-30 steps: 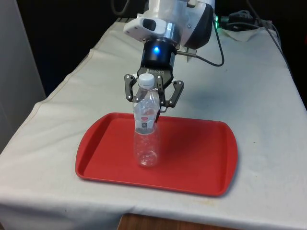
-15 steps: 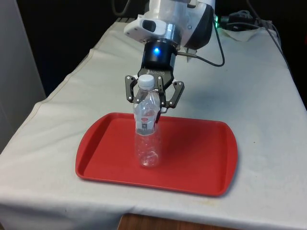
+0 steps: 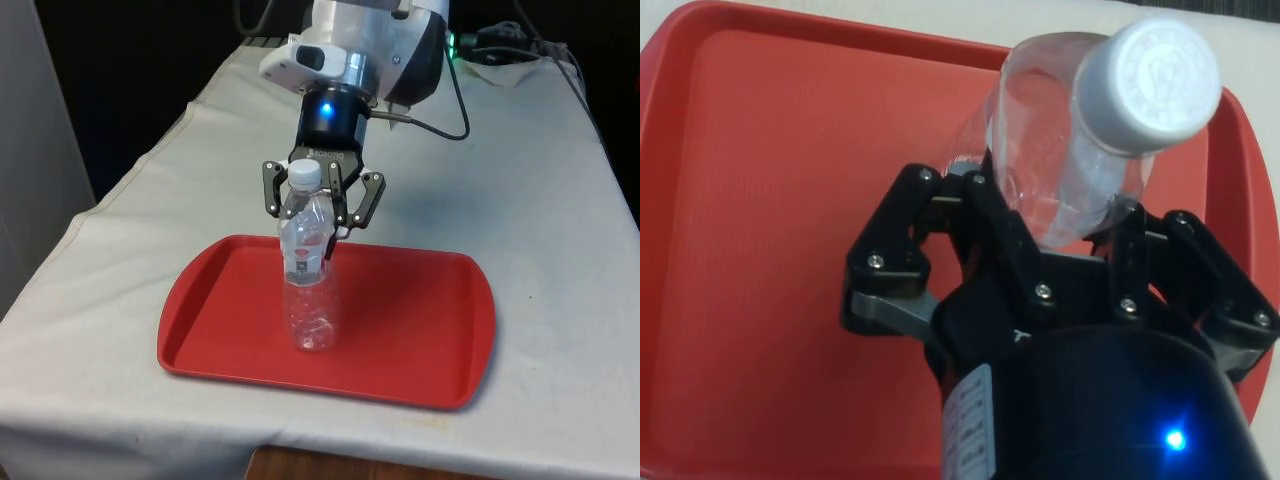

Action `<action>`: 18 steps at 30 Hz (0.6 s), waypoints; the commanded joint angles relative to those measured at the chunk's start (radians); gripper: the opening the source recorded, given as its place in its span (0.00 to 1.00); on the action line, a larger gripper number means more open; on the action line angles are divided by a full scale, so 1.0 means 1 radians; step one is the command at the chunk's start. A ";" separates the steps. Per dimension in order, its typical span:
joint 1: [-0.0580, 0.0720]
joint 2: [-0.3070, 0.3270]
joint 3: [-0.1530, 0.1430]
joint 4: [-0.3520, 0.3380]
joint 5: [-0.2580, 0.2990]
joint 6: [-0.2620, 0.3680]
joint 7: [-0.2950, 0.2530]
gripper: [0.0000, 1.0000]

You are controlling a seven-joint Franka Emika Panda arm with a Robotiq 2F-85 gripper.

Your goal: Place the bottle upright on the tray.

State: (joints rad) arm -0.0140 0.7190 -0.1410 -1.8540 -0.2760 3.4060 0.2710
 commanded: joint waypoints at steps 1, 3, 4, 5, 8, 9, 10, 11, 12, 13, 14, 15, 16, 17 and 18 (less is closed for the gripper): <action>-0.007 0.005 0.011 0.006 -0.001 0.002 0.005 0.17; -0.006 0.005 0.008 0.007 -0.001 0.001 0.005 0.17; -0.005 0.005 0.007 0.007 -0.001 0.000 0.006 0.17; -0.005 0.005 0.007 0.008 0.000 -0.002 0.007 0.17; -0.004 0.005 0.007 0.008 0.000 -0.003 0.008 0.17; -0.003 0.004 0.005 0.007 0.000 -0.004 0.008 0.17; -0.003 0.004 0.005 0.007 0.000 -0.004 0.008 0.17; -0.003 0.004 0.004 0.007 0.001 -0.004 0.008 0.17; -0.003 0.004 0.004 0.007 0.001 -0.004 0.008 0.17; -0.003 0.004 0.005 0.008 0.001 -0.004 0.008 0.17; -0.003 0.004 0.005 0.008 0.001 -0.004 0.008 0.17; -0.003 0.005 0.005 0.009 0.001 -0.004 0.008 0.17; 0.000 0.003 0.000 0.006 0.000 -0.003 0.006 0.17; -0.003 0.005 0.005 0.009 0.001 -0.004 0.008 0.17; -0.003 0.005 0.005 0.010 0.001 -0.004 0.008 0.17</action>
State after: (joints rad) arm -0.0140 0.7220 -0.1410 -1.8480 -0.2760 3.4030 0.2770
